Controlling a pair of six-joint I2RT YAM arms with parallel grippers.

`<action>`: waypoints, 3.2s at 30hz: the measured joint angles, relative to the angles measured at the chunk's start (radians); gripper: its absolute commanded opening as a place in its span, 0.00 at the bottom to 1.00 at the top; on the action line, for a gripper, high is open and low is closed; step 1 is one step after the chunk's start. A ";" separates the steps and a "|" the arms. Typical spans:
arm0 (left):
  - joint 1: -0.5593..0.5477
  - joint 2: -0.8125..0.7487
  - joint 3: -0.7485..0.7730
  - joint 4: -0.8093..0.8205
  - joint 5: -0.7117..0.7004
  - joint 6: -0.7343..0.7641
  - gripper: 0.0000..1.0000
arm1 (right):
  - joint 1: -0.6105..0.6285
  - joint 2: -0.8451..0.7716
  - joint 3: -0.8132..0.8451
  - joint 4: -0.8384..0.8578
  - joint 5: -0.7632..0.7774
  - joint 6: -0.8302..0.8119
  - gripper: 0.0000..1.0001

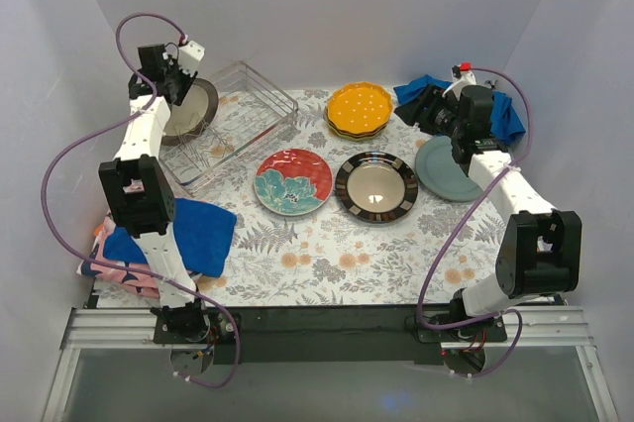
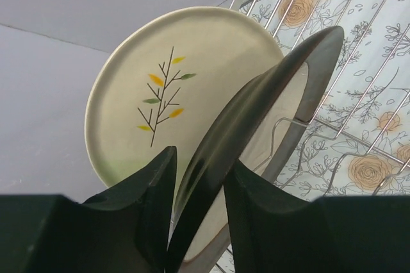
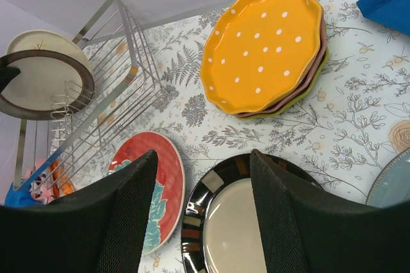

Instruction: Unload the plates from the dish rack

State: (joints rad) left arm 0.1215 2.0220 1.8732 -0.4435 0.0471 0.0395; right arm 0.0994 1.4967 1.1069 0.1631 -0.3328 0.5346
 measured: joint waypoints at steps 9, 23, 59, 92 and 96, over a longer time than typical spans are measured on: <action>-0.048 -0.021 -0.044 0.002 -0.031 0.035 0.29 | 0.000 0.001 -0.004 0.003 0.000 0.000 0.65; -0.109 -0.064 -0.124 0.018 -0.089 0.110 0.33 | 0.000 0.001 -0.004 0.005 -0.003 0.000 0.65; -0.176 -0.089 -0.184 0.148 -0.233 0.279 0.00 | 0.045 0.021 -0.010 0.005 -0.003 0.003 0.64; -0.178 -0.012 -0.055 0.096 -0.235 0.274 0.00 | 0.045 -0.006 0.029 0.002 0.024 0.000 0.63; -0.177 -0.042 -0.126 0.163 -0.214 0.302 0.00 | 0.045 -0.013 0.033 0.002 0.024 0.000 0.62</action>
State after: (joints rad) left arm -0.0559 1.9797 1.7477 -0.2806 -0.1665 0.3416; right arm 0.1448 1.4834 1.1400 0.1646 -0.3088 0.5343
